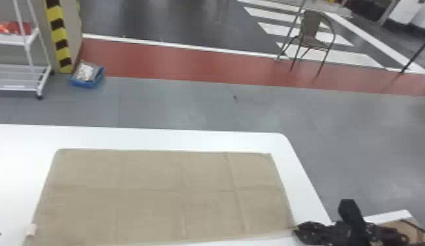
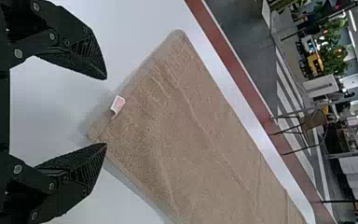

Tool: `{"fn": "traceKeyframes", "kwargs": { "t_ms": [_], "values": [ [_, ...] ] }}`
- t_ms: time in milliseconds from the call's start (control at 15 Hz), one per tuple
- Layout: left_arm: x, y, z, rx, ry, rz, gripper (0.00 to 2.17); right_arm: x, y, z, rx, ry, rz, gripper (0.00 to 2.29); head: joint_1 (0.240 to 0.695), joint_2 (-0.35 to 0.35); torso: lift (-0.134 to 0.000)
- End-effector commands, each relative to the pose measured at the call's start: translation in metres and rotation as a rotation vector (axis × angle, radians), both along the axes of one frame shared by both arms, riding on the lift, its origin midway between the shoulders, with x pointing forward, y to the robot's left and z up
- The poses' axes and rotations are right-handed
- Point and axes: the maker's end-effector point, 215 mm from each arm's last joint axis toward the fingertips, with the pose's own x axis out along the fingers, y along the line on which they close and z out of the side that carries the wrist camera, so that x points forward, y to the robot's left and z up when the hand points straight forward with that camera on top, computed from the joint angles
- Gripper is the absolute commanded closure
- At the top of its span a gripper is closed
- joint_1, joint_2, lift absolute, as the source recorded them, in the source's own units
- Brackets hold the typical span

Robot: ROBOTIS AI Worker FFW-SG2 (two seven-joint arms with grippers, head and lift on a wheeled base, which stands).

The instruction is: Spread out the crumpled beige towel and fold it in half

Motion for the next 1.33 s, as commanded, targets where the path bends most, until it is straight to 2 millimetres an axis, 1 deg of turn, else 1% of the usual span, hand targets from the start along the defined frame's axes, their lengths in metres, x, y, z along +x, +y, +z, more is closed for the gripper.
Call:
{"fn": "traceKeyframes", "kwargs": {
  "t_ms": [0, 67, 133, 267, 533, 600, 667, 933, 1267],
  "values": [
    [0.002, -0.001, -0.004, 0.005, 0.008, -0.002, 0.45, 0.0, 0.002, 0.001, 0.019, 0.014, 0.001, 1.26, 0.695, -0.311, 0.0],
    [0.002, -0.001, -0.007, 0.01, 0.014, -0.004, 0.45, 0.0, 0.004, 0.002, 0.028, 0.016, 0.006, 1.35, 0.695, -0.311, 0.0],
    [0.003, -0.004, -0.009, 0.014, 0.015, -0.01, 0.45, 0.0, 0.004, 0.002, 0.029, 0.015, 0.004, 1.36, 0.695, -0.308, 0.0],
    [0.004, -0.003, -0.017, 0.042, 0.032, -0.014, 0.45, 0.001, 0.001, 0.004, 0.026, 0.008, -0.001, 1.36, 0.695, -0.308, 0.0],
    [0.001, -0.001, -0.026, 0.064, 0.048, -0.021, 0.46, 0.005, 0.0, 0.008, 0.025, -0.012, -0.001, 1.36, 0.695, -0.311, 0.0],
    [-0.001, -0.003, -0.031, 0.07, 0.064, -0.025, 0.46, 0.005, -0.001, 0.008, 0.023, -0.013, -0.003, 1.36, 0.695, -0.311, 0.0],
    [-0.001, 0.0, -0.034, 0.077, 0.076, -0.017, 0.58, 0.005, 0.0, 0.008, 0.023, -0.016, -0.002, 1.36, 0.695, -0.311, 0.0],
    [-0.001, -0.002, -0.036, 0.073, 0.091, -0.021, 0.6, 0.006, 0.0, 0.008, 0.02, -0.02, -0.005, 1.36, 0.695, -0.312, 0.0],
    [-0.002, -0.01, -0.041, 0.07, 0.104, -0.029, 0.6, 0.006, 0.0, 0.008, 0.021, -0.019, -0.004, 1.36, 0.695, -0.319, 0.0]
  ]
}}
